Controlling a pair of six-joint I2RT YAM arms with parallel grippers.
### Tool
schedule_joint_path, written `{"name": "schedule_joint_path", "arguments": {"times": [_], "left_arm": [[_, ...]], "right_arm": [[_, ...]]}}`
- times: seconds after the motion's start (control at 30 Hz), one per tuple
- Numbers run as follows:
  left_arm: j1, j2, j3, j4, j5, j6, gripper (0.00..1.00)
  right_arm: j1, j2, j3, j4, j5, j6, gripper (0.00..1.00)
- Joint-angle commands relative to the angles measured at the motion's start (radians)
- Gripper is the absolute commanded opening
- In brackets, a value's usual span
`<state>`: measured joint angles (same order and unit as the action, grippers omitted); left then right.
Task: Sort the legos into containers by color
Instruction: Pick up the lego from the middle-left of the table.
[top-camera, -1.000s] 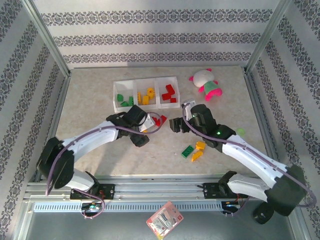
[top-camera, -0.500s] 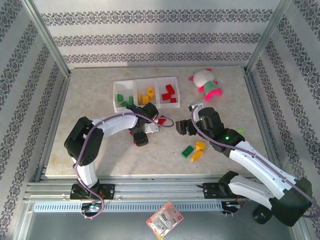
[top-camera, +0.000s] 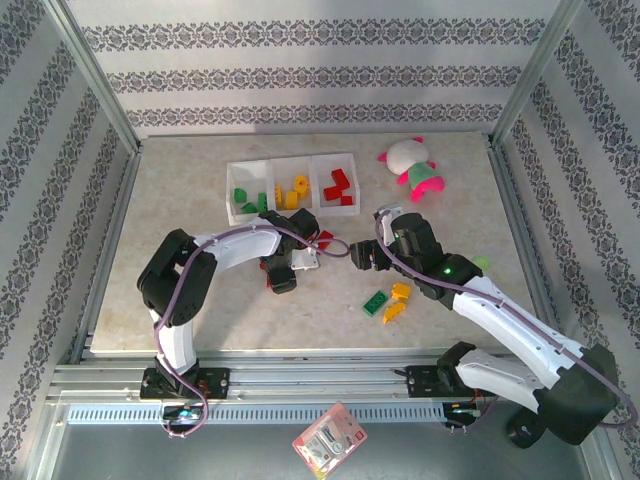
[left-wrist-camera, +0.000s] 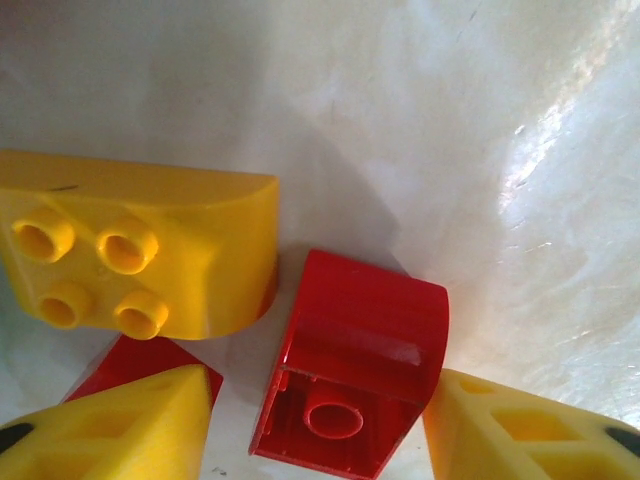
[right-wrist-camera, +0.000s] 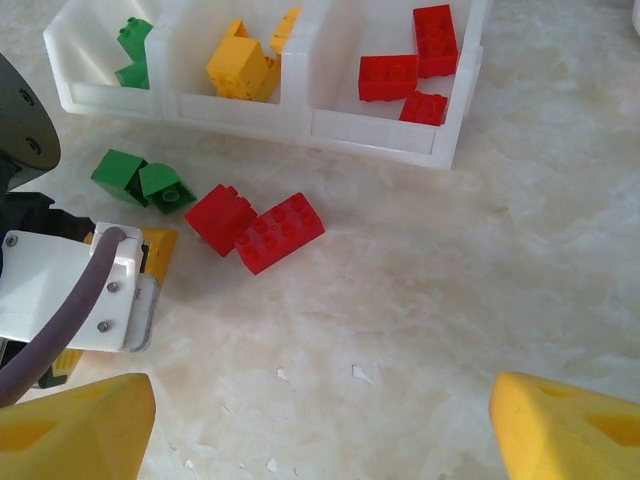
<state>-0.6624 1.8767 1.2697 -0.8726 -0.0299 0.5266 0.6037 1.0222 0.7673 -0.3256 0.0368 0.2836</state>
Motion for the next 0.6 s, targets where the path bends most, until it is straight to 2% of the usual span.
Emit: {"name": "schedule_joint_path", "arguments": {"times": [0.0,0.07,0.33,0.57], "left_arm": [[-0.027,0.018,0.002,-0.03,0.006,0.009,0.52],[-0.029,0.017,-0.001,-0.028,0.005,0.005,0.45],[-0.031,-0.016,0.012,-0.053,-0.01,-0.033,0.35],[-0.031,-0.195,-0.028,0.024,0.05,-0.058,0.3]], "right_arm": [[-0.008,0.001,0.013,0.018,-0.003,-0.009,0.87],[-0.009,0.002,0.009,0.02,-0.003,-0.009,0.87],[-0.013,-0.017,0.007,0.014,-0.006,-0.004,0.87],[-0.018,-0.045,0.006,0.016,-0.011,0.005,0.87]]}}
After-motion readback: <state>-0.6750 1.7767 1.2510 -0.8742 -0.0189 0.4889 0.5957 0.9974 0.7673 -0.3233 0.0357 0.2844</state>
